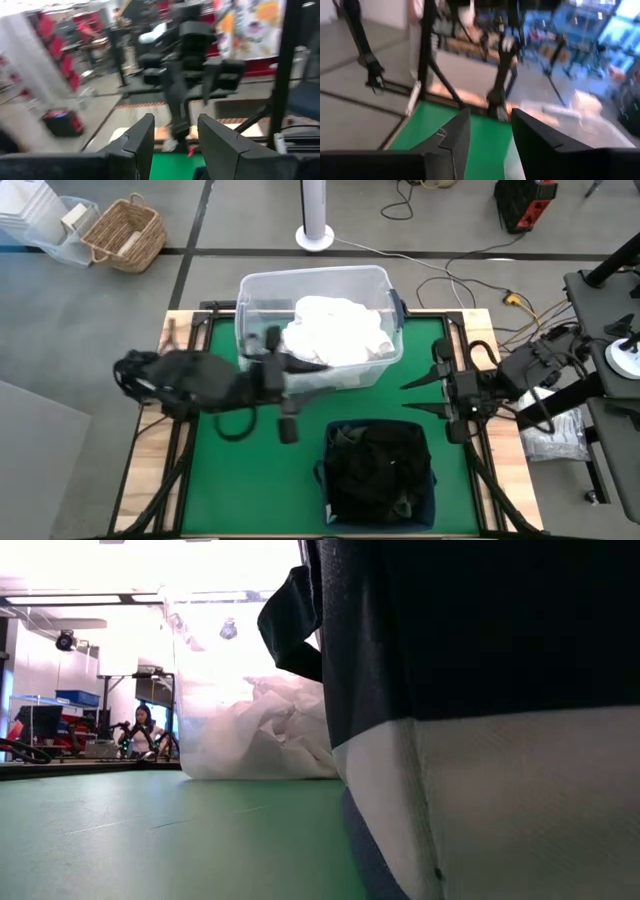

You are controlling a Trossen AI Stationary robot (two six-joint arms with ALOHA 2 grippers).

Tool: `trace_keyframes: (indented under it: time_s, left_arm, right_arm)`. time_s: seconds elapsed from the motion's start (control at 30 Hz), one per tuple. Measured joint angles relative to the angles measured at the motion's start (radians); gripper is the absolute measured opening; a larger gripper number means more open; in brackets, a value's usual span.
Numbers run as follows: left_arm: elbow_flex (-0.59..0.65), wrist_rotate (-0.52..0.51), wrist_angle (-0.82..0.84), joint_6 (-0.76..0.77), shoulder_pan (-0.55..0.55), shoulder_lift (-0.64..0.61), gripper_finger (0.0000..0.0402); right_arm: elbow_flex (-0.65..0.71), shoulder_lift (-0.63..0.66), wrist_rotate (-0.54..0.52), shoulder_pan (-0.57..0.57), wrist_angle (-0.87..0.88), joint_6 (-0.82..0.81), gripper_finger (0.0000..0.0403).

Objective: Sort clothes
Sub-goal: Return to Home Position

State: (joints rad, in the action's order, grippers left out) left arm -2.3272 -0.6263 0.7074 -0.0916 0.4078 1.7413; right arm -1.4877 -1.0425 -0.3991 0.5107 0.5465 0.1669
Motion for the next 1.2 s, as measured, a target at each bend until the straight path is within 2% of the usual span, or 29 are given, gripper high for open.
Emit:
trace_keyframes:
  time_s: [0.23,0.37,0.47,0.53,0.7,0.8,0.93,1.07,1.2]
  left_arm:
    - [0.0,0.294,-0.079,-0.035,-0.148,0.047,0.0129]
    - [0.0,0.455,-0.059,-0.04,-0.226,0.048,0.0117]
    - [0.0,0.557,-0.049,-0.041,-0.259,0.028,0.0114]
    - [0.0,0.588,-0.03,-0.047,-0.272,0.008,0.0114]
    - [0.032,0.593,0.031,-0.074,-0.29,-0.023,0.0114]
    - [0.125,0.639,-0.006,-0.079,-0.316,-0.06,0.0114]
    - [0.365,0.786,-0.287,-0.03,-0.374,-0.122,0.0113]
    - [0.619,0.801,-0.443,0.048,-0.404,-0.208,0.0113]
    - [0.786,0.789,-0.548,0.095,-0.402,-0.378,0.0113]
  right_arm:
    - [0.14,0.048,0.167,-0.167,-0.175,0.051,0.0107]
    - [0.182,0.054,0.271,-0.29,-0.194,0.055,0.009]
    - [0.199,0.079,0.309,-0.358,-0.193,0.055,0.0076]
    - [0.206,0.109,0.33,-0.389,-0.198,0.062,0.0067]
    - [0.252,0.202,0.347,-0.423,-0.196,0.05,0.0048]
    - [0.302,0.258,0.347,-0.427,-0.194,0.02,0.004]
    - [0.38,0.316,0.319,-0.427,-0.201,-0.024,0.0035]
    - [0.449,0.362,0.312,-0.427,-0.216,-0.078,0.0034]
    - [0.504,0.408,0.292,-0.427,-0.214,-0.131,0.0034]
